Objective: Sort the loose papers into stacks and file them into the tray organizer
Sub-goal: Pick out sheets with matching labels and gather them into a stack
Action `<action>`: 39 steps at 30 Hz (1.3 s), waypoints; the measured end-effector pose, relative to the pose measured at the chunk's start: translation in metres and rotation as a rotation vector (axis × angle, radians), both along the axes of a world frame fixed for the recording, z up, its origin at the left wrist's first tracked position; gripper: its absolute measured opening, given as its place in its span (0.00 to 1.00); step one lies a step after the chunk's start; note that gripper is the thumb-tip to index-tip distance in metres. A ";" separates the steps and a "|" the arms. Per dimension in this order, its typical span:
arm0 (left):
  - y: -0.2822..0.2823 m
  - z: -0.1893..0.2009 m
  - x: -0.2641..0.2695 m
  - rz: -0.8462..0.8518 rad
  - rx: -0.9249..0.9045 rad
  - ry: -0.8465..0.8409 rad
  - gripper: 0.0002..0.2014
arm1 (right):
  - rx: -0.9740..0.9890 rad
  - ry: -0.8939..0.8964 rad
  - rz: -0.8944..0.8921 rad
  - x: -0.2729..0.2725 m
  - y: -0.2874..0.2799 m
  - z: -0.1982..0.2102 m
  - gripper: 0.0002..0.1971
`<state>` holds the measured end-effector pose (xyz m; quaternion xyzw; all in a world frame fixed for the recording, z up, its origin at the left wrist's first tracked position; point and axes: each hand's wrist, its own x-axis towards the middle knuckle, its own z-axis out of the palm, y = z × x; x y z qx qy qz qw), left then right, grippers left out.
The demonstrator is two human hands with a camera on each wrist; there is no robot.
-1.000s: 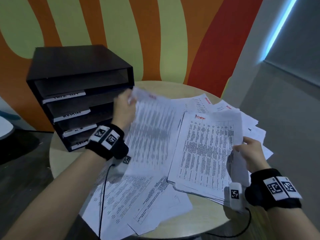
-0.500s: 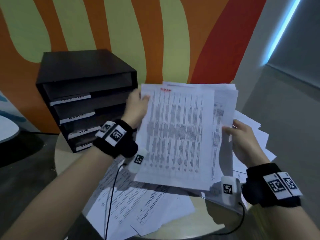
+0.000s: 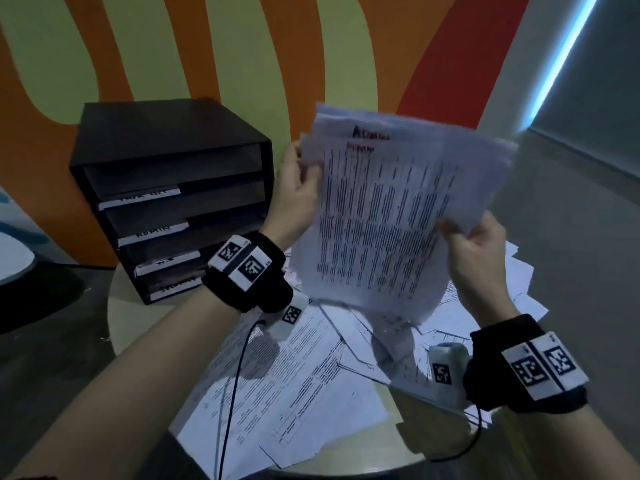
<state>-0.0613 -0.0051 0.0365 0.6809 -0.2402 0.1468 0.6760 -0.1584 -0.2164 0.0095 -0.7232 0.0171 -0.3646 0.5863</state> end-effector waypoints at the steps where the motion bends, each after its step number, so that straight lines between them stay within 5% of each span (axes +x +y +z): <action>1: 0.000 0.009 -0.003 -0.025 -0.039 -0.047 0.13 | 0.006 -0.064 0.004 -0.001 0.002 0.005 0.09; 5: 0.000 0.007 0.002 -0.125 -0.086 -0.001 0.12 | 0.076 -0.067 0.057 -0.003 0.004 0.002 0.11; 8: 0.010 -0.029 0.019 -0.167 0.186 0.167 0.16 | 0.043 0.173 0.099 0.001 0.006 -0.018 0.11; 12: 0.036 -0.069 0.036 0.067 0.587 0.347 0.28 | 0.129 0.223 -0.050 0.006 -0.008 -0.030 0.08; 16: 0.071 -0.110 0.045 0.126 1.052 0.636 0.54 | 0.218 0.232 -0.147 0.006 -0.034 -0.028 0.12; 21: 0.091 -0.133 0.052 0.212 1.297 0.684 0.62 | 0.254 0.526 -0.050 -0.006 -0.059 -0.047 0.15; 26: 0.091 -0.135 0.053 0.167 1.242 0.716 0.56 | 0.095 0.755 -0.046 -0.011 -0.058 -0.083 0.09; 29: 0.091 -0.136 0.052 0.123 1.199 0.700 0.40 | 0.085 0.804 -0.043 -0.008 -0.055 -0.097 0.09; 35: 0.091 -0.136 0.052 0.134 1.263 0.679 0.26 | 0.062 0.834 -0.018 -0.003 -0.048 -0.103 0.07; 37: 0.093 -0.136 0.051 0.170 1.175 0.595 0.10 | 0.057 0.830 -0.015 -0.004 -0.047 -0.103 0.07; 39: 0.094 -0.130 0.051 0.253 0.998 0.473 0.13 | 0.054 0.829 -0.013 -0.005 -0.047 -0.102 0.06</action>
